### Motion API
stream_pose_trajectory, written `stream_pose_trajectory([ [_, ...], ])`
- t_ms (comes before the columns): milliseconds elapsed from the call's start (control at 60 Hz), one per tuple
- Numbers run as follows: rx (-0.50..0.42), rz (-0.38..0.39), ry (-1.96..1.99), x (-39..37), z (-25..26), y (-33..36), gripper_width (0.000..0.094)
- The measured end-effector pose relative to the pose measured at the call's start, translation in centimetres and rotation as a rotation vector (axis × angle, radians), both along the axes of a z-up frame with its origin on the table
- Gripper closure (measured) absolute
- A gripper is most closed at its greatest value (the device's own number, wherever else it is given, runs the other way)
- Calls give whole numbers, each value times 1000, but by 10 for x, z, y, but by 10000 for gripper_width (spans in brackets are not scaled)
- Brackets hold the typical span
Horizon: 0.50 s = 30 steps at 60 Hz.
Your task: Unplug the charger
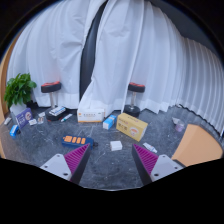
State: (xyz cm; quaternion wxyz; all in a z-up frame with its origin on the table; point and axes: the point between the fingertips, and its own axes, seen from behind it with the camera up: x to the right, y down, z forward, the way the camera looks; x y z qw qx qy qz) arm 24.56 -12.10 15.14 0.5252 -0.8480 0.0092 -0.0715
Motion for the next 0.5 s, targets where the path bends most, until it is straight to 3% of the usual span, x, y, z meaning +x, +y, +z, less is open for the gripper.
stream_pose_trajectory([
  [250, 24, 14, -24, -48, 28, -96, 83],
  [500, 36, -16, -12, -62, 39, -132, 81],
])
